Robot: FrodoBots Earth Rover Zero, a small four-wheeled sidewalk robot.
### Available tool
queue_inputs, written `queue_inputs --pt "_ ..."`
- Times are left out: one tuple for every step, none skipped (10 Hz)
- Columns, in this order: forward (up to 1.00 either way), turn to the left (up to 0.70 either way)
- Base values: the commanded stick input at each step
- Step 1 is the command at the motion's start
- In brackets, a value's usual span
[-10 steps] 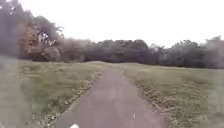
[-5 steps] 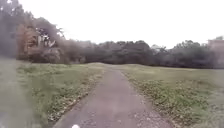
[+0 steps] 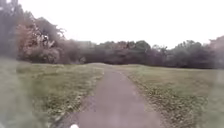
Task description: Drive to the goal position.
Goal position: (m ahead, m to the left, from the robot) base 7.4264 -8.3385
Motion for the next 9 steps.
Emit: queue_inputs --pt "0.85 0.01" --pt "0.85 0.01" --pt "0.85 0.01" --pt "0.85 0.01" --pt "0.85 0.01" --pt "0.85 0.01" --pt "0.85 0.01" --pt "0.85 0.01" --pt "0.85 0.01"
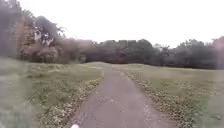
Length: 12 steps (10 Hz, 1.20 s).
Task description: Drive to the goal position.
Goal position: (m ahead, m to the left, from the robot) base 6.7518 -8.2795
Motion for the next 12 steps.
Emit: queue_inputs --pt "0.85 0.01" --pt "0.85 0.01" --pt "0.85 0.01" --pt "0.85 0.01" --pt "0.85 0.01" --pt "0.85 0.01" --pt "0.85 0.01" --pt "0.85 0.01" --pt "0.85 0.01" --pt "0.85 0.01" --pt "0.85 0.01" --pt "0.85 0.01"
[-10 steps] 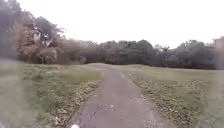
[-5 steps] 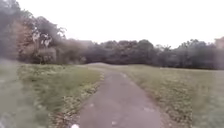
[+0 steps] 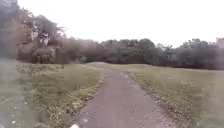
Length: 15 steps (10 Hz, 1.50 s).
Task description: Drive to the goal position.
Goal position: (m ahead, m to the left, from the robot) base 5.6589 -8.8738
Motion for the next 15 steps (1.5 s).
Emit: queue_inputs --pt "0.85 0.01" --pt "0.85 0.01" --pt "0.85 0.01" --pt "0.85 0.01" --pt "0.85 0.01" --pt "0.85 0.01" --pt "0.85 0.01" --pt "0.85 0.01" --pt "0.85 0.01" --pt "0.85 0.01" --pt "0.85 0.01" --pt "0.85 0.01" --pt "0.85 0.01" --pt "0.85 0.01" --pt "0.85 0.01"
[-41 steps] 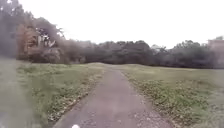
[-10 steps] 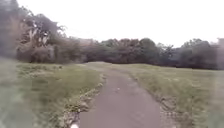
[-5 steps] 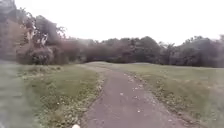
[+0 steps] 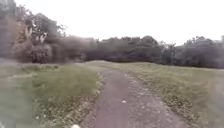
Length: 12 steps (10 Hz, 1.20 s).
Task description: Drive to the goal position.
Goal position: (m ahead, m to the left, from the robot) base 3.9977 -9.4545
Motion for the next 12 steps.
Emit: queue_inputs --pt "0.85 0.01" --pt "0.85 0.01" --pt "0.85 0.01" --pt "0.85 0.01" --pt "0.85 0.01" --pt "0.85 0.01" --pt "0.85 0.01" --pt "0.85 0.01" --pt "0.85 0.01" --pt "0.85 -0.06" --pt "0.85 -0.13" --pt "0.85 -0.33"
